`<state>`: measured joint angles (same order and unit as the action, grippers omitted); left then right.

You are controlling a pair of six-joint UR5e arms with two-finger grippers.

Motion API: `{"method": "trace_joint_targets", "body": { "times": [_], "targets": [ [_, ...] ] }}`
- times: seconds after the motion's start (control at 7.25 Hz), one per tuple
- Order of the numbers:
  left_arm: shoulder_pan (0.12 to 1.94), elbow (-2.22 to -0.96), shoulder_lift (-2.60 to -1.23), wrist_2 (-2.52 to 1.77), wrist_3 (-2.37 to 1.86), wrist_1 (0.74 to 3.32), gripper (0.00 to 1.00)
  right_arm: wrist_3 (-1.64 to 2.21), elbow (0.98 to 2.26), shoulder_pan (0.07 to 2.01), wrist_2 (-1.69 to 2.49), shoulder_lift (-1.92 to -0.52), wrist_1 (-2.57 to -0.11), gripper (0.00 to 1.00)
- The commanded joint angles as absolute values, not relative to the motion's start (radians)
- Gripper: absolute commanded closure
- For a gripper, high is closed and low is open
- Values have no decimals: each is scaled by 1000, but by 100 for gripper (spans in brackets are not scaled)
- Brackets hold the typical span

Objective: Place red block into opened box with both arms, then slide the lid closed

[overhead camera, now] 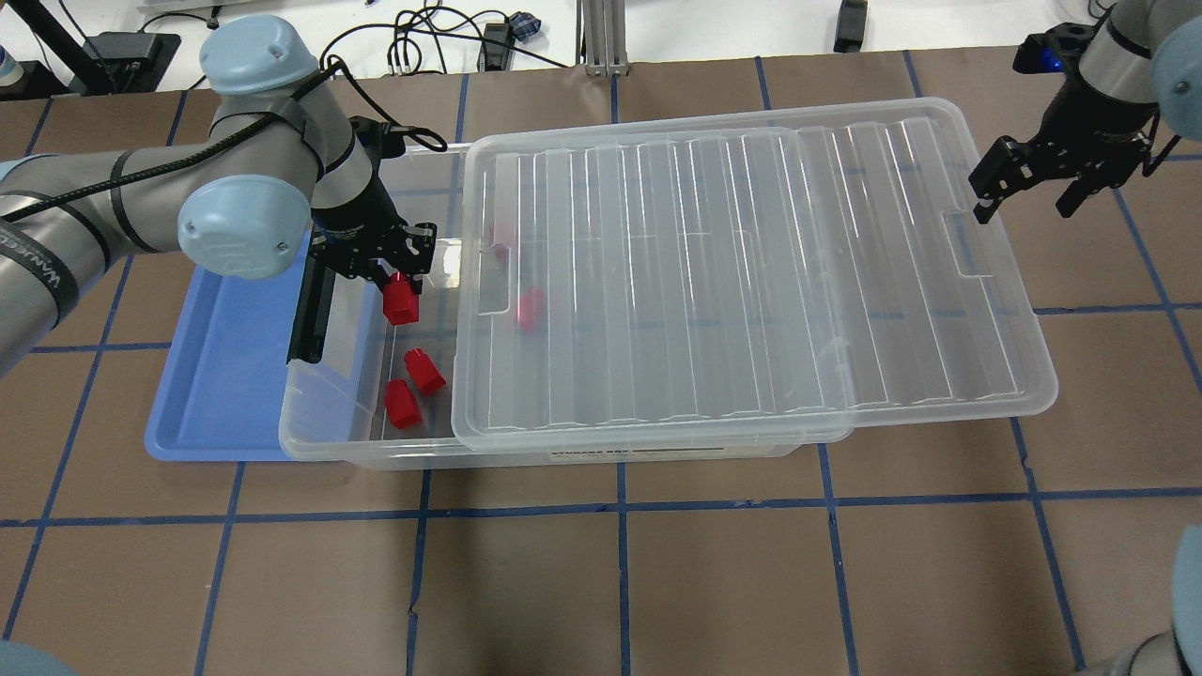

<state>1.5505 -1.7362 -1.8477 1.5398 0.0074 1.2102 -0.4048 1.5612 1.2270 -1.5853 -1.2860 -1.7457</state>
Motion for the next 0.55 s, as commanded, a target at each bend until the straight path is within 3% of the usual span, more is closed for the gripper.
{"method": "trace_joint_targets", "body": {
  "times": [0.0,0.41],
  "targets": [
    [1554,-1746,-1858,1539,8,1200,100,-407,1565,1226,-1591,-1285,-1749,0],
    [1548,-1819,-1887,1536,34,1047,100,-425,1562,1216,-1592,-1285,-1755,0]
  ]
}}
